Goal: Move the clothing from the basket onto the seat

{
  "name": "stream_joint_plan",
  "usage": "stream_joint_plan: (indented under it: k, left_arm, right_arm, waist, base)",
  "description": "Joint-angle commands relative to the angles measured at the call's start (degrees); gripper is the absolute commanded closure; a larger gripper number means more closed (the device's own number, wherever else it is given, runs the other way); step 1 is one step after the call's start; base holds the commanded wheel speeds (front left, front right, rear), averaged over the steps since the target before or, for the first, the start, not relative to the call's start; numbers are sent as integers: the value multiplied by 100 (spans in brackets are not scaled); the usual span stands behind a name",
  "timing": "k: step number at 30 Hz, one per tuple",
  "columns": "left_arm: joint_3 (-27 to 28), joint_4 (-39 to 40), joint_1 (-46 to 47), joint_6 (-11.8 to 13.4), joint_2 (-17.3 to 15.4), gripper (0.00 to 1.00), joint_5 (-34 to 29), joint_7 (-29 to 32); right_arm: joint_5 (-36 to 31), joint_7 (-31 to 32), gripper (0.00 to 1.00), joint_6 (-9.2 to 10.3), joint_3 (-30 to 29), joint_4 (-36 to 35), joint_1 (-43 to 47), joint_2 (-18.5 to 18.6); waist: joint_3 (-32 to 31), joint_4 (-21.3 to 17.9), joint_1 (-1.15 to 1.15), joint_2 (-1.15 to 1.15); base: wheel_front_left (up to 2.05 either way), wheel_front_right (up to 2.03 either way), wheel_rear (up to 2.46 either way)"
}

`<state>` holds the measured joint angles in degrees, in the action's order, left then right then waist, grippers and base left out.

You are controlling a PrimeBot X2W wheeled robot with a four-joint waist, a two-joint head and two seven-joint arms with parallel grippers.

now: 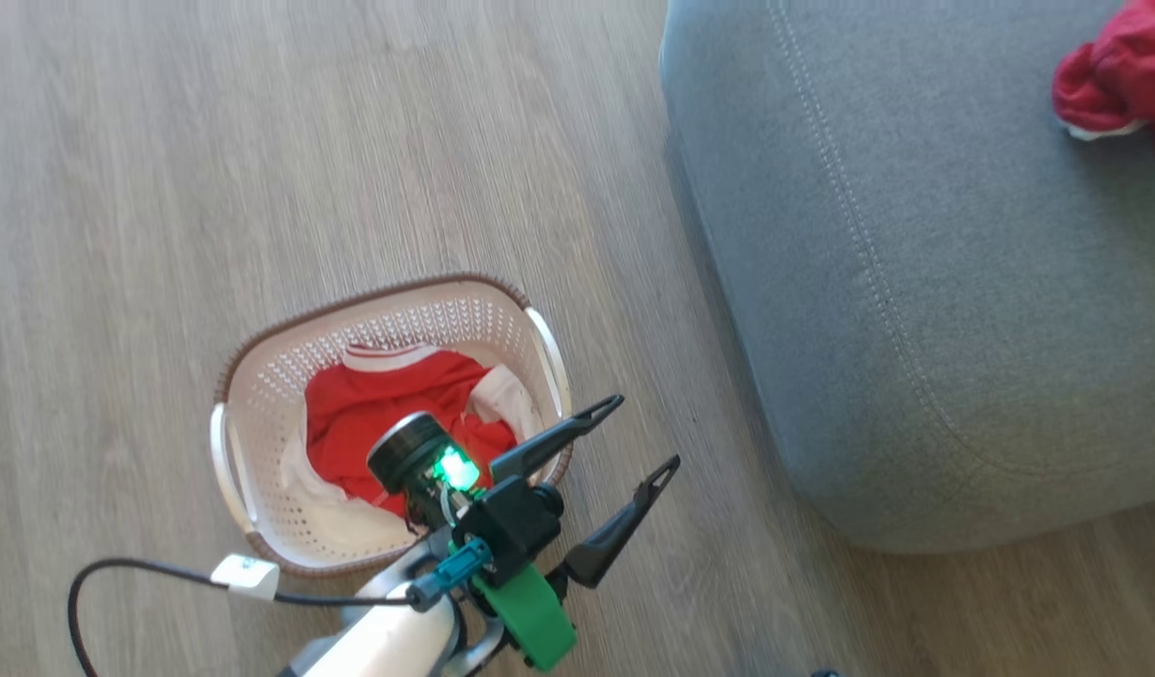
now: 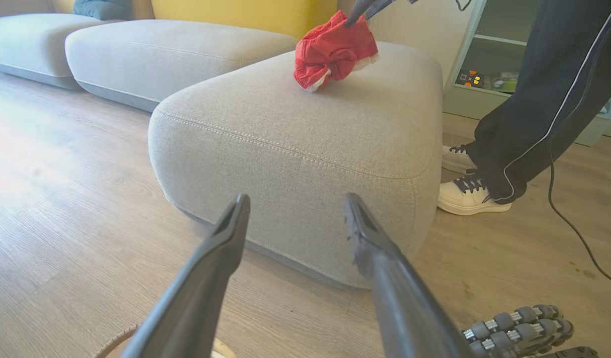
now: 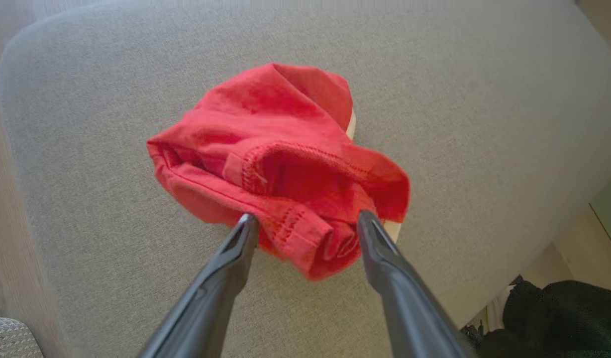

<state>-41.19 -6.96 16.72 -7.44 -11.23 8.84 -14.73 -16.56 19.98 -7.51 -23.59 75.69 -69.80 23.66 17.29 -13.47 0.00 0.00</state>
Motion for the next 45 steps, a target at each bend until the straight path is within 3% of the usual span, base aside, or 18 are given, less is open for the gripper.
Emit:
stream_joint_plan:
  k: [1,5,16,21,26,29,31,34,37,42,45]
  left_arm:
    - [203,138,-23,-4,50,0,41,-27]
    - [302,108,-155,-4,159,0,46,-27]
    - [763,73,-445,-4,305,0,27,-27]
    - [1284,53,-577,-4,372,0,116,-27]
    - [1954,182,-668,-4,551,0,303,-27]
    - [2312,239,-723,-4,628,0,291,-27]
    - [2472,243,-765,-4,650,0,216,-27]
    - [2866,241,-851,30,700,0,-100,-27]
    - [3295,336,-924,261,785,0,-206,-27]
    - [3488,455,-1029,441,829,0,-336,-27]
    - [3515,475,-1079,558,833,0,-291,-27]
  right_arm:
    - [98,5,0,2,185,-175,-241,2]
    - [457,-80,0,2,802,-175,-324,-53]
    - [2051,-1328,0,2,2217,-593,-175,-491]
    - [3303,-1698,0,2,3091,-1916,571,-606]
    - [4390,-1794,0,2,3758,-3682,1703,-212]
    - [4886,-2101,0,2,3848,-4884,2510,-30]
    - [4707,-2420,0,2,3847,-5286,2821,65]
    - [4536,-2920,0,2,3798,-5710,3332,-90]
    - [4401,-3269,0,2,3818,-6060,3864,-259]
    - [3901,-3484,0,2,3742,-6548,4774,-448]
    - [3752,-3494,0,2,3428,-6940,5297,-784]
  waist:
    - [-133,11,0,0]
    - [-343,23,0,0]
    - [-787,137,0,0]
    - [-955,276,0,0]
    - [-1077,497,0,0]
    - [-1186,689,0,0]
    - [-1246,773,0,0]
    - [-1343,919,0,0]
    - [-1390,1063,0,0]
    - [-1422,1336,0,0]
    - [-1424,1435,0,0]
  base:
    - [0,0,0]
    - [0,0,0]
    - [0,0,0]
    - [0,0,0]
    - [0,0,0]
    - [0,0,0]
    - [0,0,0]
    - [0,0,0]
    - [0,0,0]
    - [0,0,0]
    - [0,0,0]
